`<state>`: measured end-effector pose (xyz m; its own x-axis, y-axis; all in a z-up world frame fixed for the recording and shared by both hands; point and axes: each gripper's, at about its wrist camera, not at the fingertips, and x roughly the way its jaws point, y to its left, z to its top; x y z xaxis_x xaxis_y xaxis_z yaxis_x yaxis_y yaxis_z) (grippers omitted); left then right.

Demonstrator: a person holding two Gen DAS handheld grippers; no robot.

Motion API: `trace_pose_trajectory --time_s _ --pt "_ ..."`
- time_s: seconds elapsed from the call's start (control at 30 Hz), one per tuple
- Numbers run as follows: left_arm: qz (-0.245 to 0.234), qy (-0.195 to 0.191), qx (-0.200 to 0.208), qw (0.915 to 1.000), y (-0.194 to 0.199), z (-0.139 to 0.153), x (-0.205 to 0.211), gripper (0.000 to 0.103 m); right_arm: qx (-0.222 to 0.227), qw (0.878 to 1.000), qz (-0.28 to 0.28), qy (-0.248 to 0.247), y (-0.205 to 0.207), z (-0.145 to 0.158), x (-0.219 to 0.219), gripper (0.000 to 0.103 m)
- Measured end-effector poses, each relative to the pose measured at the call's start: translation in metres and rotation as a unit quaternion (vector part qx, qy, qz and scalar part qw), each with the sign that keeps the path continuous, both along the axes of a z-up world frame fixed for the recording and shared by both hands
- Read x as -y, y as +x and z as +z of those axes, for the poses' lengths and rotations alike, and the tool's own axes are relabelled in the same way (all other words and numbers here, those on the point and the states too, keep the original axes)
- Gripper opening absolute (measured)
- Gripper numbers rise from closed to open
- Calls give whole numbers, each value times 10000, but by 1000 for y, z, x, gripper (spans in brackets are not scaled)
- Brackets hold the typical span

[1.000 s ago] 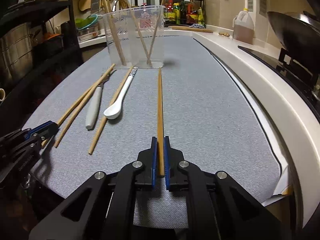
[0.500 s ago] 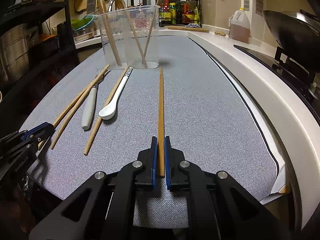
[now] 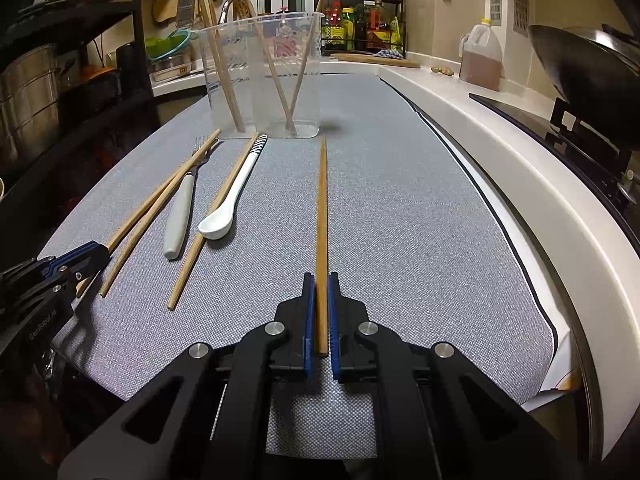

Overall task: Organize utensils
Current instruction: 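Lift the held chopsticks off the mat with both tools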

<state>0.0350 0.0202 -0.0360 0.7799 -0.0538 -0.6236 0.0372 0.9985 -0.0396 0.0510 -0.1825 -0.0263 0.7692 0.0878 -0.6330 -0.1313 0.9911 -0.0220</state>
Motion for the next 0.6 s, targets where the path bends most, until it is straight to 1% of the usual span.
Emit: trace_pose_trajectory --time_s 0.13,0.33,0.5,0.6 --pt "-8 -9 16 10000 -1 1 -1 7 25 10000 8 54 -2 2 0 7" --pt "-40 9 200 9998 -5 10 1 7 275 9996 12 72 -10 18 1 7" --pt "-90 137 561 9983 -19 25 5 7 524 9986 -25 58 -20 34 1 6" --pt "-106 131 754 9970 -24 33 4 7 668 9977 6 61 -25 46 -1 6"
